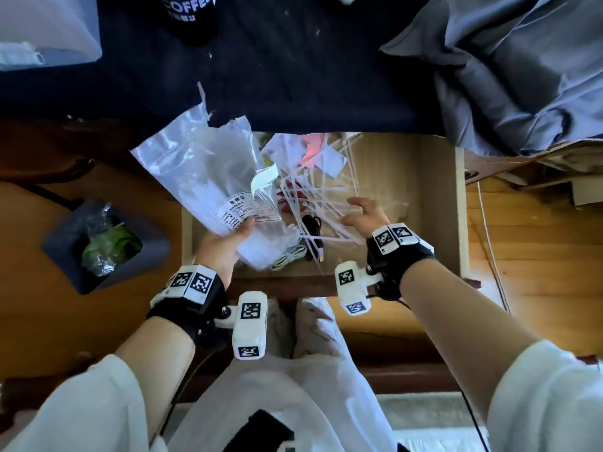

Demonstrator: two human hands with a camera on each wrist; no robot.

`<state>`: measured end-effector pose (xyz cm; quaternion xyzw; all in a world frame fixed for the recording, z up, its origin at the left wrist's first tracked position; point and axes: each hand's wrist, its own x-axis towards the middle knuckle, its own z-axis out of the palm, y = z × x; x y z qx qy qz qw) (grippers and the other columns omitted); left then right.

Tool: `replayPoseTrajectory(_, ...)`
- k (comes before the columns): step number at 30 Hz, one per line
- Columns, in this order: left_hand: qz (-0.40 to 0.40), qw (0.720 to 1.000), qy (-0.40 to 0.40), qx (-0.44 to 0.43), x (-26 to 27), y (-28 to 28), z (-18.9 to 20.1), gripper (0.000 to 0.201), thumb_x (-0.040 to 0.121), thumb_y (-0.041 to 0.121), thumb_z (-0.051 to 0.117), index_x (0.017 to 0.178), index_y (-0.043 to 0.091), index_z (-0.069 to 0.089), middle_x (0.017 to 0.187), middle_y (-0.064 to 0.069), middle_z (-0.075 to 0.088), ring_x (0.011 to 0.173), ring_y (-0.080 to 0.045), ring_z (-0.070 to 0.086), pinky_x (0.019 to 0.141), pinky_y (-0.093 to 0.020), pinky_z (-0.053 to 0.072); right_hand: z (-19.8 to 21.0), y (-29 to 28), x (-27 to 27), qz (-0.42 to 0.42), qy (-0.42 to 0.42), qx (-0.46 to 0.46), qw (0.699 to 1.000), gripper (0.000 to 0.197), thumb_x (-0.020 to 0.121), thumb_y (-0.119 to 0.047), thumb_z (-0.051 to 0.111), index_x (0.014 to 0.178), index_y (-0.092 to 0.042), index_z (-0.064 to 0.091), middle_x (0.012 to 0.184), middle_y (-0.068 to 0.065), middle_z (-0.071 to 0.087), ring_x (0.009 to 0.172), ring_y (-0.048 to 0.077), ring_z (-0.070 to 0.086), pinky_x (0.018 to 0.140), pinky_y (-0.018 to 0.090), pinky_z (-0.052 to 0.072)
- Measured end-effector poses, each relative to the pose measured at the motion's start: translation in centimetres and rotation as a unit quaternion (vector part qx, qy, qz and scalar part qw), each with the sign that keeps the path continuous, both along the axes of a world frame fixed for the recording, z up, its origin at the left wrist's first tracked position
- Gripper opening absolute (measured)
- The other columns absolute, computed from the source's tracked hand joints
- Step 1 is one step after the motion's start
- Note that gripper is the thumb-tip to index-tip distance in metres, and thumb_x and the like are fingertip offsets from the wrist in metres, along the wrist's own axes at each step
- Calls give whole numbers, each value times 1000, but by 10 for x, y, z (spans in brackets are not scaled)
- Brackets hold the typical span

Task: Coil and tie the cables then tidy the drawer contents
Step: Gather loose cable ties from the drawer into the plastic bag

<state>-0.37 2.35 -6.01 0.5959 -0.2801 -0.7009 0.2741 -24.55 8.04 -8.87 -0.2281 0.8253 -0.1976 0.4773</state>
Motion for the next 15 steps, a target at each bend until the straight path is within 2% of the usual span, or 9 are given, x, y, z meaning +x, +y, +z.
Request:
replayPoseTrajectory(3,2,1000,-22,22,5,8,-10,25,58,27,76,78,14,66,85,-4,71,95,-28,61,99,-58,42,-9,-28,-13,30,38,-4,999,70,82,-11,65,144,-20,32,154,-1,15,128,20,38,99,25,35)
replayPoseTrajectory(5,-5,999,-44,22,8,8,-16,35,54,39,79,77,14,69,88,-6,71,98,-29,63,99,-55,43,-15,-56,-20,68,94,-27,993,78,84,-13,63,149,-22,20,158,-2,1,142,23,19,113,33,26)
replayPoseTrajectory(7,-19,996,-82,23,11,5,-19,50,49,58,79,76,16,71,92,-4,71,96,-27,65,98,-47,46,-21,-86,-25,166,173,-25,971,83,86,-23,60,151,-17,8,158,4,-5,146,22,-1,119,33,7)
replayPoseTrajectory(9,-44,991,-122,9,11,-1,-20,58,49,68,72,77,18,70,91,-2,68,86,-21,64,93,-40,47,-30,-110,-30,227,217,-8,949,82,88,-27,57,150,-13,5,158,6,-2,146,22,-5,119,34,0)
replayPoseTrajectory(12,-44,988,-147,-2,7,-7,-15,57,54,66,67,84,17,67,93,-3,68,89,-23,64,88,-37,49,-43,-117,-38,233,225,-3,946,67,94,-33,46,149,-14,13,158,6,7,146,24,2,119,38,2)
replayPoseTrajectory(14,-52,987,-148,-19,2,-12,-15,56,65,58,65,90,7,64,91,-7,66,82,-19,62,78,-29,48,-44,-105,-39,246,211,4,946,62,98,-33,38,150,-17,9,159,5,2,146,24,-3,118,39,2)
replayPoseTrajectory(15,-35,990,-134,-26,-3,-12,-17,52,71,51,66,94,5,63,95,-9,66,83,-17,61,79,-28,48,-42,-94,-42,264,210,8,941,62,98,-32,36,150,-20,5,159,4,-2,146,24,-5,118,41,0)
